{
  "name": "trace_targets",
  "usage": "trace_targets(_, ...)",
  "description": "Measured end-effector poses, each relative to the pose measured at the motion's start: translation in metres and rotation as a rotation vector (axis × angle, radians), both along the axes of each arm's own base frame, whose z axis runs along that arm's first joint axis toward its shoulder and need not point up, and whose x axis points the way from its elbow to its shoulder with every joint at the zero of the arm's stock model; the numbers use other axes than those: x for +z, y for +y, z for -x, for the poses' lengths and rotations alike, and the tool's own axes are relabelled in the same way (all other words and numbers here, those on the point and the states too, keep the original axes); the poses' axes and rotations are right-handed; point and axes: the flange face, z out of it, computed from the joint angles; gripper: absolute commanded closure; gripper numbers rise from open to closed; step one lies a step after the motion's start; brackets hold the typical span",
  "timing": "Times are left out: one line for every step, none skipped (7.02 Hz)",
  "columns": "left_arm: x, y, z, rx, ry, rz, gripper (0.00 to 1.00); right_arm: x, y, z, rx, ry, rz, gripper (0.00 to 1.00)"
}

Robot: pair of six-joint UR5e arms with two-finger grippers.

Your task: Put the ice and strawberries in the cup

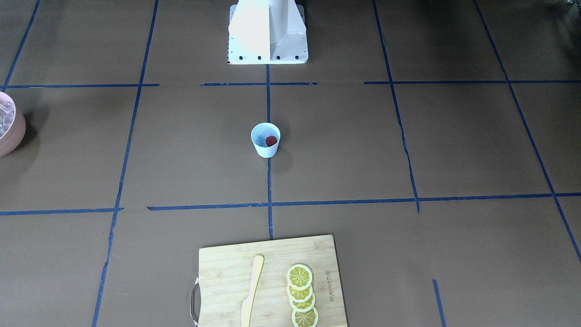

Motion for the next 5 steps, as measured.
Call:
trace_targets(0.0021,-0.0003,0.0016,-0.014,-0.016,0.002,0.0,0.0,0.0,0.0,0.0,0.0,0.0,0.01)
trace_targets(0.0046,0.0017,0.0021,-0.02,-0.021,0.008,0.0,0.0004,0.0,-0.0001,0.0,0.001,0.0,0.01)
trace_targets(0.0063,0.0042,0.002,-0.021,-0.02,0.011,0.0,0.0007,0.0,-0.0001,0.0,0.001,0.0,0.01)
trace_targets(0.0068,0.005,0.0018,-0.021,-0.02,0.011,0.0,0.0007,0.0,-0.0001,-0.001,0.002,0.0,0.01)
trace_targets(0.0071,0.0051,0.0015,-0.02,-0.019,0.011,0.0,0.0007,0.0,-0.0001,-0.001,0.001,0.0,0.01)
